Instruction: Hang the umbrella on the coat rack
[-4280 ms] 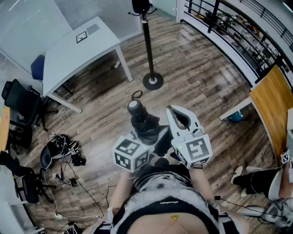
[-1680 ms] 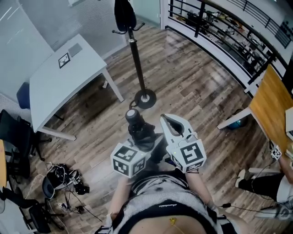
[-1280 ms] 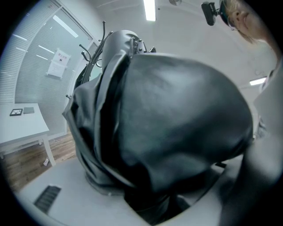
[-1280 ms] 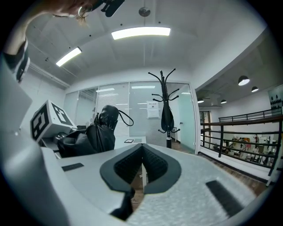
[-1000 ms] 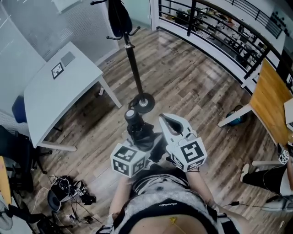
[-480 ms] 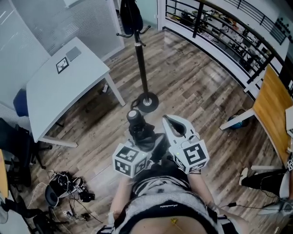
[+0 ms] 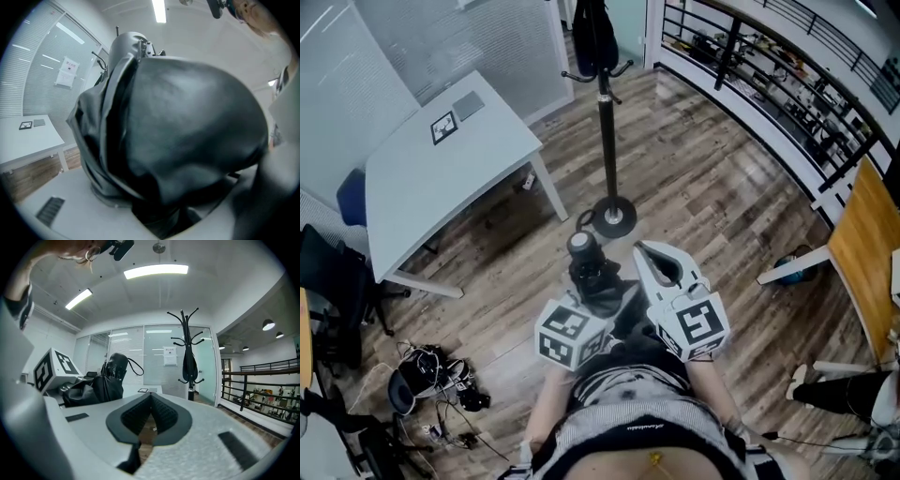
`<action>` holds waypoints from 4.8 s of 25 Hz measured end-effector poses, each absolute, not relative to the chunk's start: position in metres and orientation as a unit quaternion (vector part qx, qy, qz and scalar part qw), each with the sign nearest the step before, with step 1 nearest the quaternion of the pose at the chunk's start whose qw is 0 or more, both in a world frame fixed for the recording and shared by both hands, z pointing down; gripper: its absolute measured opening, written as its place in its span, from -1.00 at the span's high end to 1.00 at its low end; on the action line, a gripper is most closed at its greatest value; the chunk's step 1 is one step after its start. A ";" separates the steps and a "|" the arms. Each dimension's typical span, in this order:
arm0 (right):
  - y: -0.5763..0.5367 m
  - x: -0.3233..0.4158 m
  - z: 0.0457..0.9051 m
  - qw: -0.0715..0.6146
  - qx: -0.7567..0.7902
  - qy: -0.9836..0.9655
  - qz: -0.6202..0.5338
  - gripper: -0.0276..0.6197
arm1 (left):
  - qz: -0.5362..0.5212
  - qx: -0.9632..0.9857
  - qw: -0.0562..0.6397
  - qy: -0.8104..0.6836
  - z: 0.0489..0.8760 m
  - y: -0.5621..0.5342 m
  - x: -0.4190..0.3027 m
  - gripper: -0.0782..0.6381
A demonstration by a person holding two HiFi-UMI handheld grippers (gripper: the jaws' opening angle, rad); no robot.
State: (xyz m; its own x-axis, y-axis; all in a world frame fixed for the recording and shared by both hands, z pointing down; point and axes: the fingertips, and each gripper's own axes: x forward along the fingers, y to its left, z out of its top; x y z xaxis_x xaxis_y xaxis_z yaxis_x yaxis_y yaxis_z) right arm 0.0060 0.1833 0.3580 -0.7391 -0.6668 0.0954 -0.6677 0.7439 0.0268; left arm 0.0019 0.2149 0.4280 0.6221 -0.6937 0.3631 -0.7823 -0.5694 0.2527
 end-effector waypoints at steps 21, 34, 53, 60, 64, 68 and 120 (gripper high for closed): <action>0.060 -0.009 0.350 0.025 0.356 -0.934 0.010 0.91 | 0.131 0.874 0.184 -0.430 0.423 0.094 -0.008 0.09; -0.009 -0.009 0.352 0.026 0.332 -0.943 0.023 0.91 | 0.138 0.859 0.193 -0.453 0.424 0.027 -0.010 0.09; -0.092 0.015 0.363 0.033 0.292 -0.955 0.029 0.91 | 0.124 0.846 0.195 -0.481 0.433 -0.057 0.019 0.09; -0.105 0.020 0.369 0.046 0.283 -0.957 0.033 0.91 | 0.132 0.838 0.210 -0.485 0.442 -0.069 0.022 0.09; -0.115 0.020 0.372 0.046 0.293 -0.954 0.041 0.91 | 0.139 0.840 0.212 -0.479 0.445 -0.076 0.019 0.09; -0.124 0.014 0.373 0.049 0.299 -0.952 0.039 0.91 | 0.146 0.845 0.214 -0.468 0.449 -0.083 0.013 0.09; -0.210 -0.028 0.393 0.070 0.468 -0.879 0.060 0.91 | 0.250 0.916 0.168 -0.265 0.502 -0.146 -0.036 0.09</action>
